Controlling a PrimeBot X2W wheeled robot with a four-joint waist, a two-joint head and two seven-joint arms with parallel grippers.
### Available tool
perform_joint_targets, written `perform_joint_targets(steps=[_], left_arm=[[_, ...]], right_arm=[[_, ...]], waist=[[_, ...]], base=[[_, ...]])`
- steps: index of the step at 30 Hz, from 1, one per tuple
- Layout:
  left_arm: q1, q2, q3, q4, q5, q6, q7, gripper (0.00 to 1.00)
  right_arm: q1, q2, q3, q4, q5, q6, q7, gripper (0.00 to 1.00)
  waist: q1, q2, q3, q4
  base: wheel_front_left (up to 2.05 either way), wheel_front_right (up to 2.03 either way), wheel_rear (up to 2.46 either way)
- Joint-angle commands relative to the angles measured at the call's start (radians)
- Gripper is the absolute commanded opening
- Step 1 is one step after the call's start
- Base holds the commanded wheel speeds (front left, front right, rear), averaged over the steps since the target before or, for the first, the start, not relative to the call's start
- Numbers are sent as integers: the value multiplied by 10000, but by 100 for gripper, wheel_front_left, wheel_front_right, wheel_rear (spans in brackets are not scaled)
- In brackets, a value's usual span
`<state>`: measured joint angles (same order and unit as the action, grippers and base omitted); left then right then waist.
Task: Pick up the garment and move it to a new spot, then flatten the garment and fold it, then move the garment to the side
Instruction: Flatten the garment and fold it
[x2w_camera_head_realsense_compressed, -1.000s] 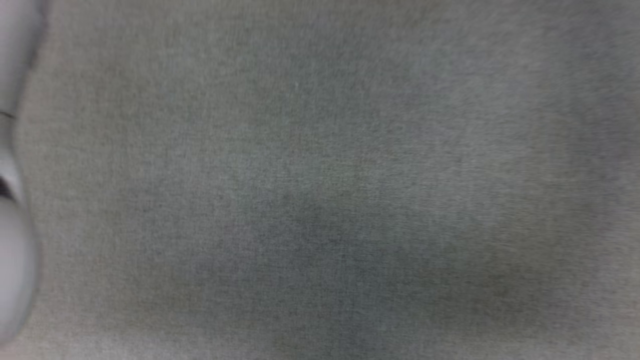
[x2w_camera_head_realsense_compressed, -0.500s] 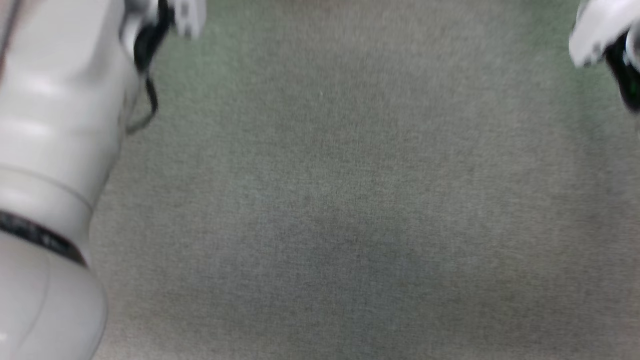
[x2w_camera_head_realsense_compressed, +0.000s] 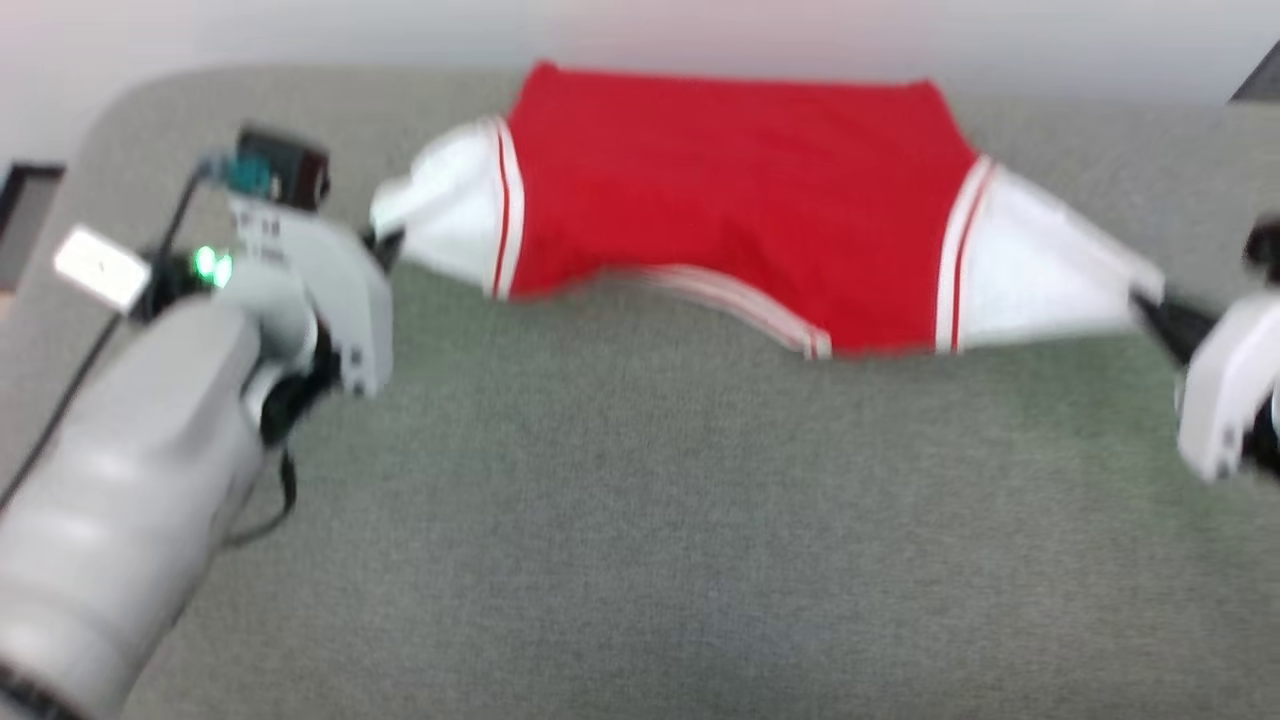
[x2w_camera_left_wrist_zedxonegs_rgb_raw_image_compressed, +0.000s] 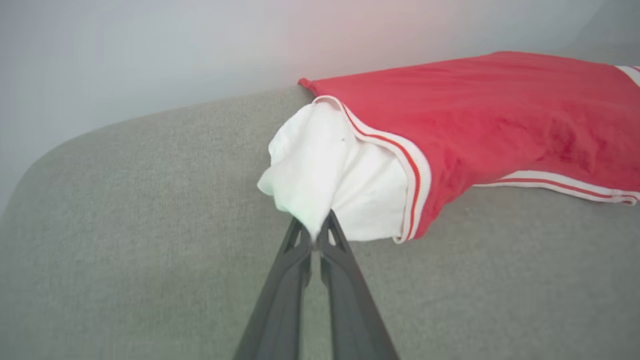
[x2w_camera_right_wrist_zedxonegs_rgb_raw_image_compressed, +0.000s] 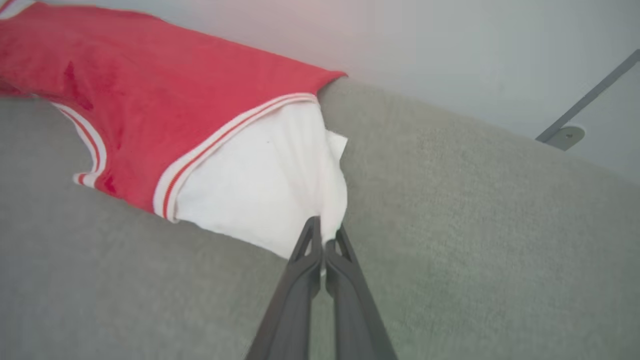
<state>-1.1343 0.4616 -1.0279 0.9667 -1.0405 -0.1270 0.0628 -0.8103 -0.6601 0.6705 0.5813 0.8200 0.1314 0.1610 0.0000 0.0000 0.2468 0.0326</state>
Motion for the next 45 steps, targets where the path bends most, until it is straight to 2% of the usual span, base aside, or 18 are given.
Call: perform_joint_targets(steps=[1,3,6,12,15,18,19,21,23,28,29,31,32,33,34,42,45], left_arm=[[758,524,31,-824,-189,303,168,0],[1503,1099,18,-2004,-367,732,482,0],[2756,2232,39,-4438,-701,1772,976,0],[5346,4857,108,-9921,-1437,4784,1707,0],[6374,5782,42,-11905,-1776,6028,1806,0],[7080,6276,-47,-13141,-2018,6875,1826,0],[7080,6276,-47,-13141,-2018,6875,1826,0],[7403,6301,-15,-13610,-2226,7239,1667,0],[7699,6279,-89,-13796,-2292,7419,1520,0],[7911,5837,-96,-13616,-2265,7363,1065,0],[7915,5755,-100,-13559,-2252,7337,1020,0],[7838,5656,-170,-13456,-2084,7275,940,0],[7818,5532,-140,-13418,-2101,7219,878,0],[7826,5492,-137,-13371,-2109,7182,839,0],[7822,5499,-141,-13328,-2049,7190,785,0],[7806,5236,-73,-13355,-1946,7157,492,0],[7650,5120,-69,-13417,-1807,7135,438,0]], right_arm=[[768,-505,265,-558,267,-15,512,0],[1359,-903,151,-1020,579,-16,773,0],[2428,-1403,111,-1683,1033,-16,1301,0],[4366,-2304,-118,-2997,1761,-15,2342,0],[5228,-2564,-412,-3381,2074,-16,2828,0],[6009,-2626,-718,-3673,2261,-15,3251,0],[6009,-2626,-718,-3673,2261,-15,3251,0],[6472,-2578,-939,-3780,2215,-15,3429,0],[6743,-2408,-1208,-3771,2059,-15,3470,0],[7067,-1489,-1701,-3150,1286,-20,3571,0],[7001,-1292,-1799,-3038,1106,-20,3628,11],[6874,-1045,-2042,-2928,816,-27,3735,44],[6810,-970,-2203,-2930,664,-32,3814,93],[6761,-921,-2328,-2997,568,-36,3946,94],[6735,-866,-2487,-3101,529,-35,4123,100],[6483,-1065,-4384,-5284,327,-15,5538,100],[6115,-883,-5260,-6122,-40,-15,5767,100]], waist=[[0,0,-1046,-263],[0,0,-1173,-256],[0,0,-1261,-209],[0,0,-1165,-164],[0,0,-1066,-146],[0,0,-969,-113],[0,0,-969,-113],[0,0,-887,-73],[0,0,-788,-64],[0,0,-615,-46],[0,0,-593,-56],[0,0,-563,-72],[0,0,-553,-77],[0,0,-544,-83],[0,0,-535,-93],[0,0,-352,-27],[0,0,-217,93]], base=[[0,0,0],[0,0,0],[0,0,0],[0,0,0],[0,0,0],[0,0,0],[0,0,0],[0,0,0],[0,0,0],[0,0,0],[0,0,0],[0,0,0],[0,0,0],[0,0,0],[0,0,0],[0,0,0],[0,0,0]])
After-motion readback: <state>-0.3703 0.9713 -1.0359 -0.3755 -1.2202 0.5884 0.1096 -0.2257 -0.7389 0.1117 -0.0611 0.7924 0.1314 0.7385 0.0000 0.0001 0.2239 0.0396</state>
